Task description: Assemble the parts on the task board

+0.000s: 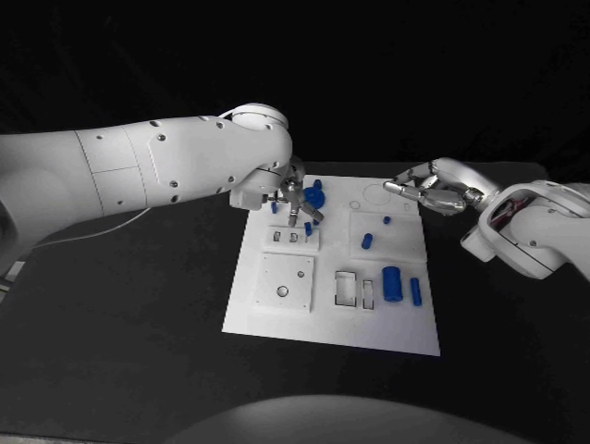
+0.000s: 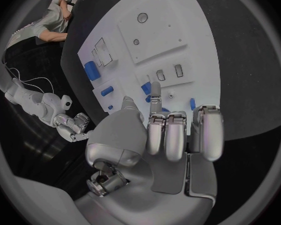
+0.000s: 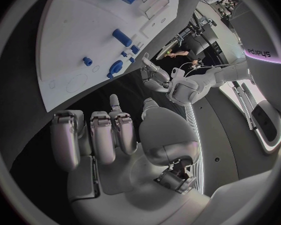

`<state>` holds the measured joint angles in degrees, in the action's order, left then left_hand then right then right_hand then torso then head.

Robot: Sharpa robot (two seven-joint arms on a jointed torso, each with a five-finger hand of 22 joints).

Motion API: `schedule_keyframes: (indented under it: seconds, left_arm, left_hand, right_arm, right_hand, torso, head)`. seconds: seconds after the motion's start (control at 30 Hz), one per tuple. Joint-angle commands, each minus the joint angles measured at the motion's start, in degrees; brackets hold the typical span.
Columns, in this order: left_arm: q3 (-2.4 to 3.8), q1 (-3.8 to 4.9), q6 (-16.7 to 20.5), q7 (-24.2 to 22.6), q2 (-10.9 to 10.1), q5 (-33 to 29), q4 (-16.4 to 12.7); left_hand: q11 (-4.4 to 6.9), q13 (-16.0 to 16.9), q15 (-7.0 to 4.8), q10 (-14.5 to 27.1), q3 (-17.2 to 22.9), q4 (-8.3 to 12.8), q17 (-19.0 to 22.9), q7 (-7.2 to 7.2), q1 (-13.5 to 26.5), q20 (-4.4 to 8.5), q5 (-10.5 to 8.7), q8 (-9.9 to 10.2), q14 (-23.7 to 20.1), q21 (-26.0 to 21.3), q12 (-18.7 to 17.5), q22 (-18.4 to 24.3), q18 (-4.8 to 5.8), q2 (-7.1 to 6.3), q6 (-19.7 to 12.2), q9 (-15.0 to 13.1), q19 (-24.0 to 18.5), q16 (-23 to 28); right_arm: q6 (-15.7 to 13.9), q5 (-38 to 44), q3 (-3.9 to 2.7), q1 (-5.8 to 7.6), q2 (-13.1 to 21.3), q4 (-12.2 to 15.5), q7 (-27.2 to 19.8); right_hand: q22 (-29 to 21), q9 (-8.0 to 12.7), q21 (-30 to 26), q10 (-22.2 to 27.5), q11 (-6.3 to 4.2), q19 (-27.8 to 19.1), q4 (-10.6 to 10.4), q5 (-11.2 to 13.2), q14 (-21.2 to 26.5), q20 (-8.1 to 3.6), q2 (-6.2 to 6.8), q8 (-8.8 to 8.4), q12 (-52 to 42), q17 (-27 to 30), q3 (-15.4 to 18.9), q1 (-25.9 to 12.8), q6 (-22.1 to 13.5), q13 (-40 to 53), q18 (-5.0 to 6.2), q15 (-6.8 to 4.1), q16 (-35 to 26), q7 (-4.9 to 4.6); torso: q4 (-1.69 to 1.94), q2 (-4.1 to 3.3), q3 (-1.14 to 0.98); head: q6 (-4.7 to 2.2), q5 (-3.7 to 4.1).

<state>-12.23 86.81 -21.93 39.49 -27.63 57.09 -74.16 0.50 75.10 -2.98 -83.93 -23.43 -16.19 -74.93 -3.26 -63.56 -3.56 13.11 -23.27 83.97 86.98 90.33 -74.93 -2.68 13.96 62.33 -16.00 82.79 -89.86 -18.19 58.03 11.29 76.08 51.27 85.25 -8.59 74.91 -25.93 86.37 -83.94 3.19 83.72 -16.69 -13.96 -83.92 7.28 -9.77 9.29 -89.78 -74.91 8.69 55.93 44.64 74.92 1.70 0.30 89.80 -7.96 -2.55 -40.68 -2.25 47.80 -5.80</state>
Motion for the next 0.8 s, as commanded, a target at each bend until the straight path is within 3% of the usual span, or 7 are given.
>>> schedule_keyframes:
  seconds: [0.03,0.6,0.8]
  left_arm:
    - [0.01,-0.12,0.2,1.4,0.7,-2.0,0.8]
    - [-0.02,-1.80,2.1,0.9,3.4,-3.1,5.3]
    - [-0.02,-2.05,2.2,1.1,3.8,-3.1,6.1]
  left_hand:
    - [-0.42,14.9,0.47,-6.1,0.5,0.1,-15.1,-0.07,-1.1,-0.30,0.80,0.5,6.0,-0.1,-0.3,-6.9,0.64,-0.08,-0.1,-0.3,-0.3,-0.1]
    - [-0.79,14.9,0.81,-6.1,1.4,0.2,-15.1,-0.50,-2.7,-0.59,1.20,2.4,6.0,-0.3,-0.3,-6.7,0.54,-0.31,-0.8,-1.0,-0.7,-0.1]
    - [-0.80,14.9,0.87,-6.1,2.3,0.5,-15.1,-0.46,-4.2,-0.71,2.92,3.1,6.0,-0.5,-0.3,-6.4,0.44,-0.59,-0.6,-1.7,-1.0,-0.1]
  right_arm:
    - [1.7,0.0,0.02,-0.09,-0.2,-0.1,0.6]
    - [1.9,0.0,0.03,-0.23,-0.3,-0.2,0.5]
    - [2.0,0.0,0.03,-0.24,-0.3,-0.2,0.5]
  right_hand:
    - [13.4,0.1,-0.1,-6.1,0.36,2.3,0.0,-0.3,-6.1,-0.09,-0.06,-0.16,-0.2,-15.1,0.4,0.7,0.1,15.1,-0.44,0.47,0.2,-0.11]
    - [13.4,0.4,-0.2,-6.1,0.41,2.1,0.1,-1.7,-6.1,-0.06,-0.34,-0.29,-0.2,-15.1,0.9,1.6,0.3,15.1,-0.39,0.51,0.2,-0.17]
    - [13.3,0.5,-0.3,-6.1,0.43,2.0,0.1,-2.3,-6.1,-0.04,-0.45,-0.34,-0.2,-15.1,1.1,1.9,0.3,15.1,-0.34,0.53,0.2,-0.19]
  torso:
    - [-0.11,0.01,0.03]
    - [-0.02,0.08,0.05]
    - [0.07,0.06,0.11]
  head:
    - [-0.12,-0.04]
    - [-0.03,0.34]
    - [0.03,0.38]
